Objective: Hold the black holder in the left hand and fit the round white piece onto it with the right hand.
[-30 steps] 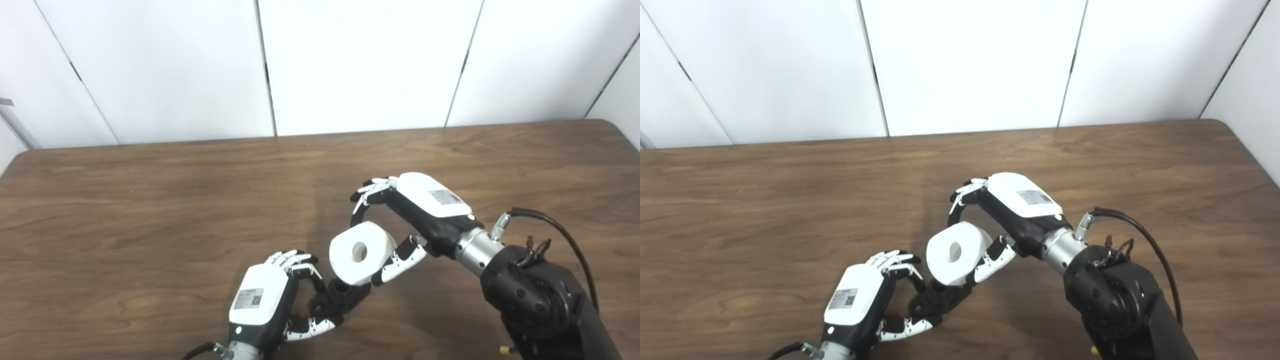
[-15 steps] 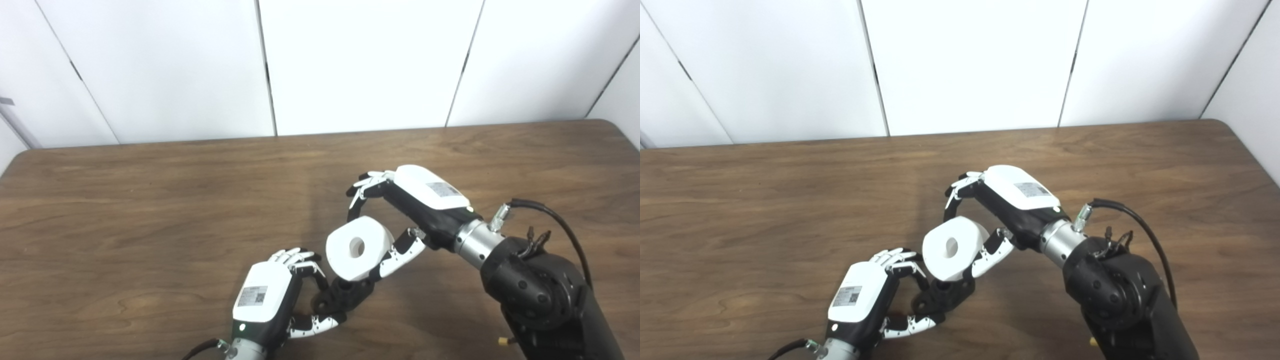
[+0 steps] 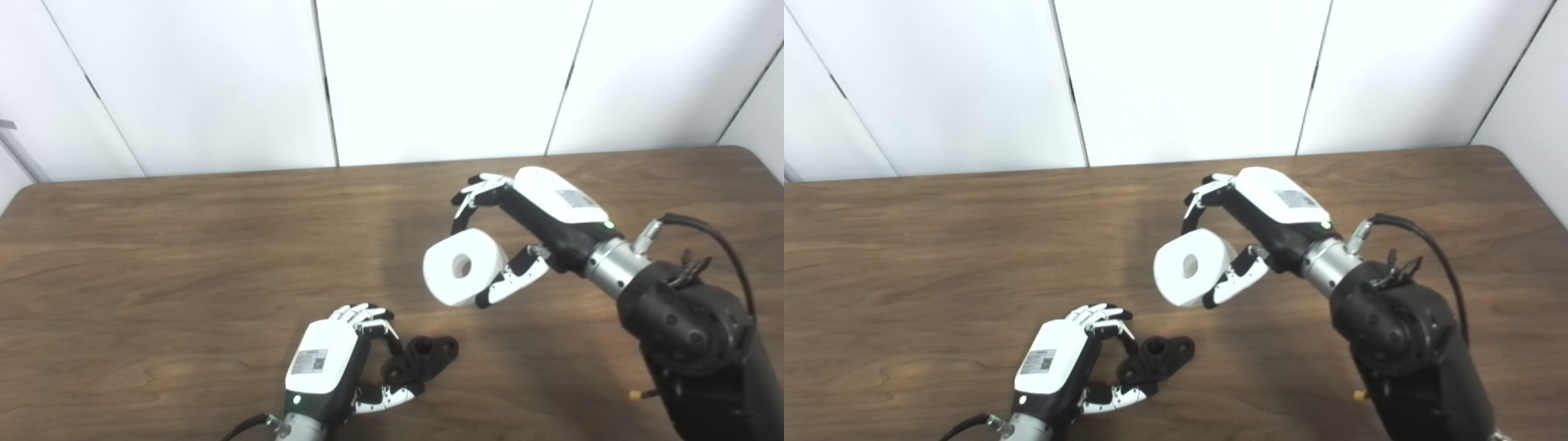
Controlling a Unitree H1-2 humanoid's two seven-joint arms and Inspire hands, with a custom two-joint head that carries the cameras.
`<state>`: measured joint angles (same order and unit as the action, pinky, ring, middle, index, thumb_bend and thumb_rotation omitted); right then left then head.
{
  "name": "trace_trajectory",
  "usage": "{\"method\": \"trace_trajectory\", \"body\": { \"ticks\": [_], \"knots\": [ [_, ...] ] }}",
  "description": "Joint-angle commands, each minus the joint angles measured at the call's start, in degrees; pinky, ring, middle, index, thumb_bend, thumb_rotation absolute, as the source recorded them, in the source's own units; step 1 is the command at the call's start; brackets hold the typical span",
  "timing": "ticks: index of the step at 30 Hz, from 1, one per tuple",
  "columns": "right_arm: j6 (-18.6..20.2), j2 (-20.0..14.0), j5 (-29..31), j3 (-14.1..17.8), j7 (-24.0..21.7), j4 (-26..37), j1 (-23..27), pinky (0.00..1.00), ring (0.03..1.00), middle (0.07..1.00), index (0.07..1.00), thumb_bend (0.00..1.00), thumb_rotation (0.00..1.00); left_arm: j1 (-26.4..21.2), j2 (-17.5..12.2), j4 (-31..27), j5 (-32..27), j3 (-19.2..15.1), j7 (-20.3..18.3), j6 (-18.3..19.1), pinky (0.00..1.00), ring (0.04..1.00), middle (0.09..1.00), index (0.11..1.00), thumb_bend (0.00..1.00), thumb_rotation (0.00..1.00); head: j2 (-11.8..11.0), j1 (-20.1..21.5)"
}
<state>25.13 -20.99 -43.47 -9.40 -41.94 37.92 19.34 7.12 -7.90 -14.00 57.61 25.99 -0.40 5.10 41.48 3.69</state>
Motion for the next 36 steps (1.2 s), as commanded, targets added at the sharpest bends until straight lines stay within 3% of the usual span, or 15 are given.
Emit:
{"method": "trace_trajectory", "body": {
  "ticks": [1,9,15,23,29,36],
  "knots": [
    [0.1,-0.6,0.6,1.0,0.7,2.7,2.1,0.81,0.908,0.791,0.481,0.52,0.13,1.0,-0.9,3.3,0.5,0.5,-3.2,1.6,0.85,0.845,0.782,0.487,0.52,0.05,0.0,0.1],
    [1.8,2.9,3.5,3.9,-1.3,3.1,1.3,0.84,0.905,0.792,0.481,0.52,0.13,0.9,-0.8,3.3,1.0,0.7,-3.5,1.9,0.85,0.848,0.784,0.488,0.52,0.05,0.3,-0.9],
    [1.8,8.1,8.9,9.7,-2.6,1.2,-0.7,0.9,0.891,0.782,0.481,0.52,0.14,0.9,-0.9,3.2,1.1,0.8,-3.8,2.2,0.85,0.852,0.787,0.488,0.52,0.05,0.4,-1.2],
    [1.8,12.0,12.0,13.9,-3.0,-1.9,-2.8,0.99,0.867,0.758,0.48,0.52,0.14,1.0,-0.9,3.1,1.4,0.8,-3.8,2.2,0.85,0.854,0.787,0.488,0.52,0.05,0.6,-1.4],
    [1.8,18.0,14.6,19.7,-7.6,-5.2,-4.6,1.0,0.896,0.784,0.481,0.52,0.14,0.9,-1.0,3.0,1.6,1.0,-4.0,2.2,0.86,0.856,0.788,0.488,0.52,0.05,0.8,-1.6],
    [1.8,17.2,12.8,17.3,-7.6,-7.0,-6.1,1.0,0.892,0.791,0.482,0.52,0.14,0.9,-1.0,2.7,1.7,1.0,-4.2,2.3,0.86,0.856,0.788,0.488,0.52,0.05,1.1,-1.6]
  ]
}}
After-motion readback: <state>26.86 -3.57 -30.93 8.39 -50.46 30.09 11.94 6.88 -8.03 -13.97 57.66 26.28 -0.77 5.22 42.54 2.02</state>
